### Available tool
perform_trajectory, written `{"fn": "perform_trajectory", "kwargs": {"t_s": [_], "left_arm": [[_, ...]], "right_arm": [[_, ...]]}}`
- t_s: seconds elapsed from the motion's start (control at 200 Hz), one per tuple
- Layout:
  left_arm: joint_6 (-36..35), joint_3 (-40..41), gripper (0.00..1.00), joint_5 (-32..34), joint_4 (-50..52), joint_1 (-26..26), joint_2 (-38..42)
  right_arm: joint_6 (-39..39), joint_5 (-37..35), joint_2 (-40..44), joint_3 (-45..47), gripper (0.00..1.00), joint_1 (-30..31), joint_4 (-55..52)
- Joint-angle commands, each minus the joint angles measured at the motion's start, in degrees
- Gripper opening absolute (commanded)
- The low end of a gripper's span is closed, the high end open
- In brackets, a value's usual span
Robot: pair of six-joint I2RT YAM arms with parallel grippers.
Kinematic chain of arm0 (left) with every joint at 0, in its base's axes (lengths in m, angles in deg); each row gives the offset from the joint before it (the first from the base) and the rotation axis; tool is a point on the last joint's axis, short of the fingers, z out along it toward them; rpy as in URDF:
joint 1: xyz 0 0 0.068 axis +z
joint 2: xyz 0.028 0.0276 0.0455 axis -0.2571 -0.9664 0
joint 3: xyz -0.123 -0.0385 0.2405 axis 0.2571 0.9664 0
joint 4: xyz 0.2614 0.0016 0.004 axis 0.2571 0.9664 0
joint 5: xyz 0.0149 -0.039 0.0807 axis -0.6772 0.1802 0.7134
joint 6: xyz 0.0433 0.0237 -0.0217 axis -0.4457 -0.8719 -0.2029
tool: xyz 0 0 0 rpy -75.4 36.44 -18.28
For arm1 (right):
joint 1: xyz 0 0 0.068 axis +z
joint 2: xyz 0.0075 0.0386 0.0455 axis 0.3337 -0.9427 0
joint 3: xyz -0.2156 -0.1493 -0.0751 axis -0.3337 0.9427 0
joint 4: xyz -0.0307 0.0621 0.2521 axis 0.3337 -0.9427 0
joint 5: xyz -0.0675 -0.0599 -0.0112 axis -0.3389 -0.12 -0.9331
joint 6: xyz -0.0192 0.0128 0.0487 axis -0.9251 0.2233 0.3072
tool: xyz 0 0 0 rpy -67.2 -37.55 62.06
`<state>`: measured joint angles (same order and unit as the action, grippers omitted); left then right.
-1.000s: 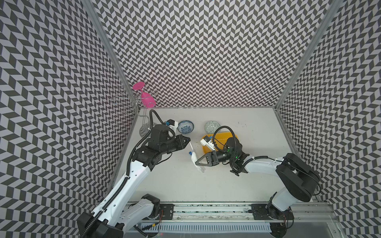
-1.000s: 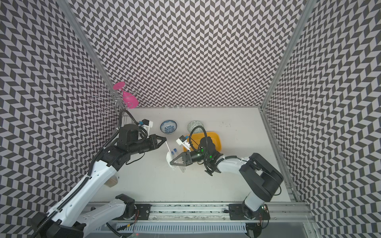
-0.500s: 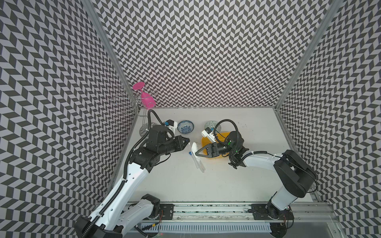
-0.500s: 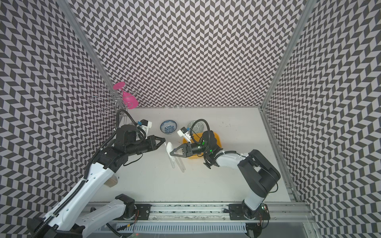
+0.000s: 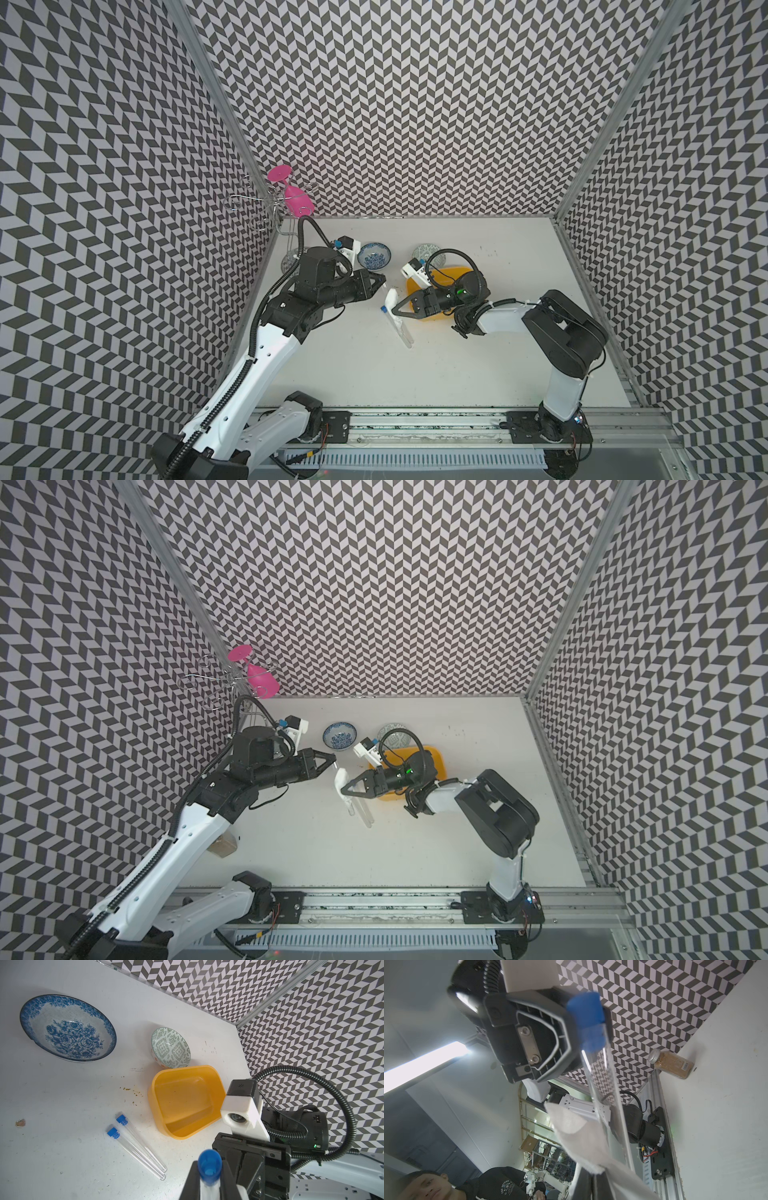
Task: Wipe the exteriors of test tubes
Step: Wipe the dirt from the test tube.
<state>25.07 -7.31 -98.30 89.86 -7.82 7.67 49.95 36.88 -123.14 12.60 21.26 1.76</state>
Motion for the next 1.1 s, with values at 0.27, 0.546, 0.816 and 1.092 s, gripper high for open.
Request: {"fn": "perform_trajectory", "kwargs": {"t_s": [0.27, 0.546, 0.816, 1.092], "left_arm": [[-0.79, -4.50, 0.14, 0.59, -0.43, 0.06, -1.50], [-2.73, -4.73, 0.14, 0.60, 3.60, -0.38, -0.07], [-2.77, -4.44, 0.14, 0.78, 4.58, -2.48, 0.57], [-2.17, -3.34, 0.14, 0.69, 2.76, -3.30, 0.03]], "right_arm": [[14.45, 0.16, 0.04, 7.61, 0.00, -0.53, 25.27], [12.51, 0.10, 0.70, 8.12, 0.00, -2.95, 23.79], [8.74, 1.27, -1.56, 3.54, 0.00, -3.20, 17.96], [11.90, 1.38, -4.63, -2.56, 0.00, -2.50, 19.37]]}}
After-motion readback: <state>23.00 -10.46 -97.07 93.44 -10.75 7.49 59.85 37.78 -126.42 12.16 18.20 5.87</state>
